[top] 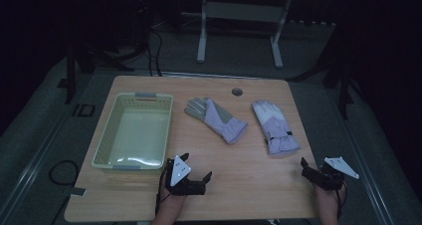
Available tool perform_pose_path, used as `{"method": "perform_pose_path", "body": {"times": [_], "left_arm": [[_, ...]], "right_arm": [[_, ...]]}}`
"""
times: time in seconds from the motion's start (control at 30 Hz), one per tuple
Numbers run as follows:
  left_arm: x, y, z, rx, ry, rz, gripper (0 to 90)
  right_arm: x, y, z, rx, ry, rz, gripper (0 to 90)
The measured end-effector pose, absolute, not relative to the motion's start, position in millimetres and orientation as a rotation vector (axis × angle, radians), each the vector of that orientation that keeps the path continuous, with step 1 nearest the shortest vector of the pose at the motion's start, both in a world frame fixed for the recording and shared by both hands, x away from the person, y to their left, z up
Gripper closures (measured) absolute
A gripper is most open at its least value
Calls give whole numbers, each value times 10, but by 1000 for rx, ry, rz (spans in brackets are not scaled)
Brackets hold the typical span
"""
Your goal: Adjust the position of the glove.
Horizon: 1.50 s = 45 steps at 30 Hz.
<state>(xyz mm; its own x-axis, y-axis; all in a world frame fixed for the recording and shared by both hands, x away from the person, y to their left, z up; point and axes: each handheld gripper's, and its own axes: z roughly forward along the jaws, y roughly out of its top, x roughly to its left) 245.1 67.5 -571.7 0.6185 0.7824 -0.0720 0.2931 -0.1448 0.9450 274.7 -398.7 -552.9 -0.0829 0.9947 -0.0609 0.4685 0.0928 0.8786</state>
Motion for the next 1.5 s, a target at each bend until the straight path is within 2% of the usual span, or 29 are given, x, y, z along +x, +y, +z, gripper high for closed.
{"method": "perform_pose_path", "body": {"times": [0.5,1.07,1.2,1.27,1.5], "left_arm": [[2451,672,-5717,1714,891,543,0],[2439,657,-5716,1730,863,539,0],[2445,667,-5717,1724,869,532,0],[2447,667,-5717,1725,868,530,0],[2450,667,-5716,1726,870,528,0]], "right_arm": [[2836,-4048,-5426,1521,1735,893,108],[3226,-3917,-4716,1455,1687,870,107],[3336,-3844,-4534,1432,1760,952,108],[3377,-3827,-4479,1444,1780,974,155],[3536,-3668,-4272,1389,1905,1088,132]]}}
